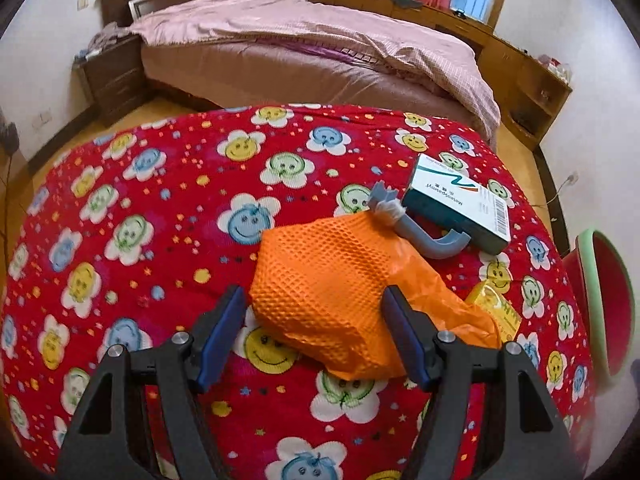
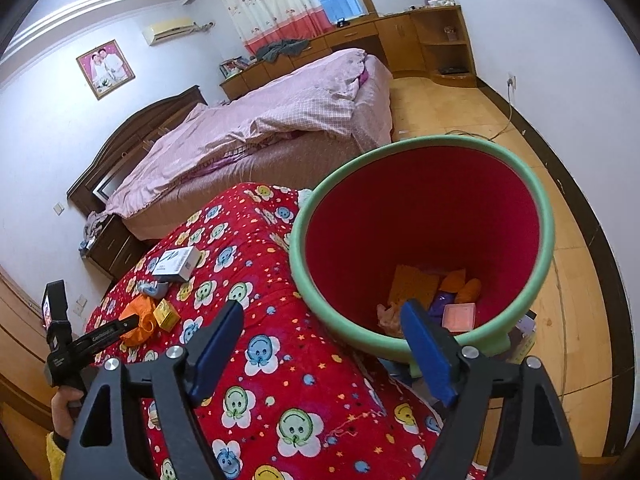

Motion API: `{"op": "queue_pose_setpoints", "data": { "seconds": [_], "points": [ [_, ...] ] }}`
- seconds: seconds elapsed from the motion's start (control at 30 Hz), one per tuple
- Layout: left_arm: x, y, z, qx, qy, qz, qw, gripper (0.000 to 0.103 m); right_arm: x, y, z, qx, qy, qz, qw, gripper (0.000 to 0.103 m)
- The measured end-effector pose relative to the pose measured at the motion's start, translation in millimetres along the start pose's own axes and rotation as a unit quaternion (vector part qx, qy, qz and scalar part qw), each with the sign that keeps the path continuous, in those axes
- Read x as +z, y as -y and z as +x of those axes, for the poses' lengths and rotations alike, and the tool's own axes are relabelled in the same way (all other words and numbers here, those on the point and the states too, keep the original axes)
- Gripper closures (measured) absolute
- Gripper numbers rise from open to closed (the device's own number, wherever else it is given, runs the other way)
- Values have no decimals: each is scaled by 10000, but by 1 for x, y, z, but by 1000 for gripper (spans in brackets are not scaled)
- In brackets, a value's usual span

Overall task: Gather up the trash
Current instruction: 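Grasp the orange mesh bag with the left tool, then grasp the small yellow box with the right tool while the left tool holds the mesh bag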

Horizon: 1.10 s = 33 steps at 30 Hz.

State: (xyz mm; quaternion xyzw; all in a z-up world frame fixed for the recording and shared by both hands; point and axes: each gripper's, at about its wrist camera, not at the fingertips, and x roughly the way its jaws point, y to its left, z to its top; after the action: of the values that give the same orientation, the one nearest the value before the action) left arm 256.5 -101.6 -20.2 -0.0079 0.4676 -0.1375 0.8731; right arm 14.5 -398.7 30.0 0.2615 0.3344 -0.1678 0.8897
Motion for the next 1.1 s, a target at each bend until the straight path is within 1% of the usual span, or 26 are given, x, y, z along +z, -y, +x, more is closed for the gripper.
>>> {"op": "queue_pose_setpoints", "data": {
  "seconds": [0.17,0.2,0.23,0.27,0.3,0.33,0.37,0.43,0.53,0.67,0.83,0.9,1.0,1.1],
  "points": [
    [-3,8,-3,-220,8,76,9997,33,-3,-5,3,50,-70,-25,10000,20],
    [-4,9,-3,-243,18,100,9997,37,-4,-6,4,63,-83,-36,9999,20],
    [-4,10,-3,-250,27,112,9996,44,-5,-8,5,73,-92,-49,9999,20],
    [-4,10,-4,-248,44,115,9996,48,-6,-9,5,87,-103,-65,9999,20],
    [-4,9,-5,-281,54,106,9995,55,-7,-12,5,108,-114,-82,9998,20],
    [-4,8,-5,-352,42,70,9993,63,-8,-13,5,122,-120,-92,9998,20],
    [-4,7,-5,-424,21,34,9991,66,-9,-15,5,151,-131,-114,9997,20],
    [-5,6,-7,-535,-17,29,9986,79,-9,-18,4,187,-142,-157,9996,20],
    [-8,4,-14,-675,-28,15,9977,85,-11,-27,5,252,-153,-253,9992,20],
    [-12,-3,-36,-718,156,-33,9973,86,-9,-41,5,365,-180,-388,9984,20],
    [-17,-27,-61,-554,500,-344,9966,86,-9,-61,8,498,-229,-614,9966,20],
    [-19,-38,-66,-445,597,-458,9962,86,-10,-71,11,553,-257,-724,9955,20],
    [-23,-52,-69,-178,752,-596,9952,86,-11,-87,18,592,-310,-888,9938,20],
    [-24,-65,-65,-45,815,-718,9941,86,-13,-103,29,608,-384,-1085,9915,20]
  ]
}}
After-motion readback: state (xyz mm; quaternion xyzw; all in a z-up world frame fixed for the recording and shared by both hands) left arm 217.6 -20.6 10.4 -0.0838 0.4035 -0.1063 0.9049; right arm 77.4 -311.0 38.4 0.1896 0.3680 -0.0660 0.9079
